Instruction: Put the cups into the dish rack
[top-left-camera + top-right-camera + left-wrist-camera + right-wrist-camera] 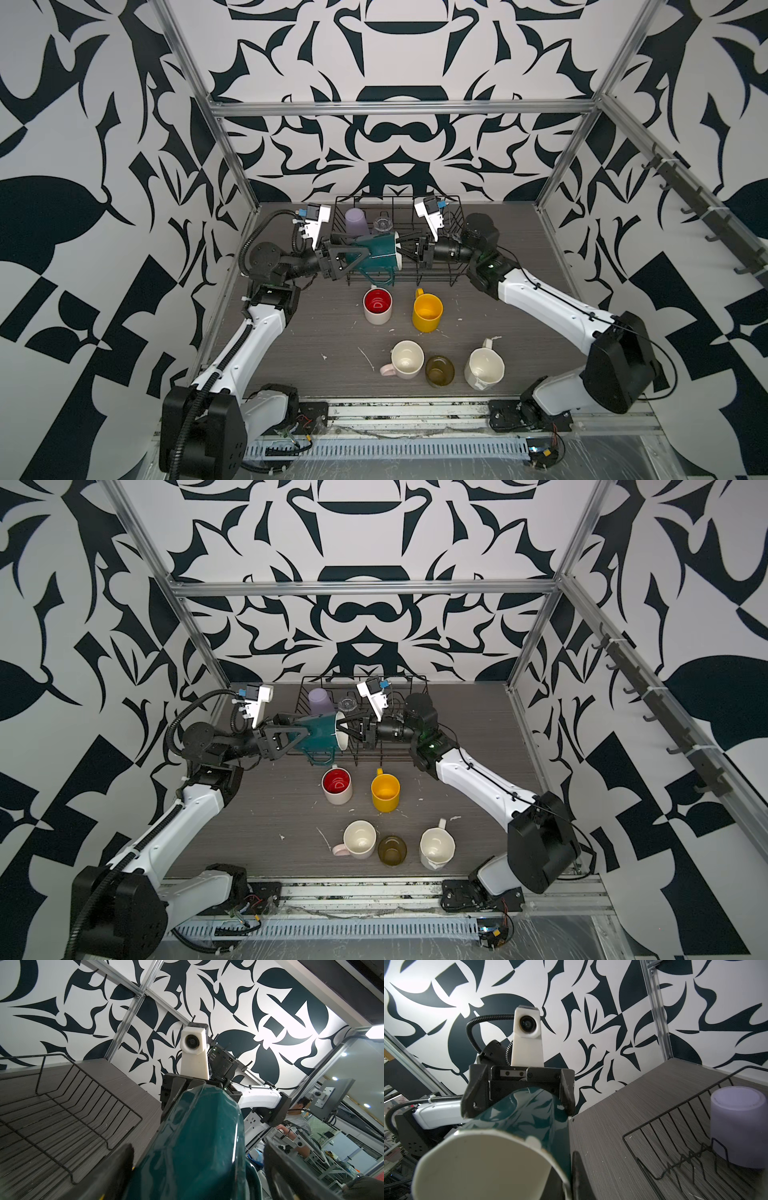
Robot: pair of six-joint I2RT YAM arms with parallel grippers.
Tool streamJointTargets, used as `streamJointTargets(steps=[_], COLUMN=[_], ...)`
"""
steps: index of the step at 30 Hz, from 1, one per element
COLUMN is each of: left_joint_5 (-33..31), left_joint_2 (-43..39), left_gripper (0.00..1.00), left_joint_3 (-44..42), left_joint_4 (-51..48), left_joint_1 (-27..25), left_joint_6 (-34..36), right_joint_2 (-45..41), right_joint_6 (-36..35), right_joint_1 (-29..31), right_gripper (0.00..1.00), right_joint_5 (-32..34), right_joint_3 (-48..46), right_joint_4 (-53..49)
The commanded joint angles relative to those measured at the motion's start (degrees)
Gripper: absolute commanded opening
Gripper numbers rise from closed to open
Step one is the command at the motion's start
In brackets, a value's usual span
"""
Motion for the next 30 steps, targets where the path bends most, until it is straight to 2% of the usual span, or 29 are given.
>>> streamJointTargets(steps=[1,16,30], left_joint_5=[3.3,7.4,11.4], left_joint_2=[-0.8,0.4,0.9], left_gripper=[0.99,1.0,1.0], left_joint_3=[0.1,1.1,1.5], left_joint_4=[3.7,5.6,7.3], left_joint_1=[-1.2,-3.7,-5.2], left_joint_6=[-1.0,-1.9,-3.1], right_joint_2=[-0.8,3.6,7.0], right_joint_6=[2.4,5.0,6.3], right_joint_1=[0.5,0.9,1.0], right_gripper=[0.0,0.0,0.0], right_joint_5=[-1.2,-3.3,-2.7], right_joint_3=[4.4,5.7,7.3], right_joint_4=[9.8,16.2,18.0])
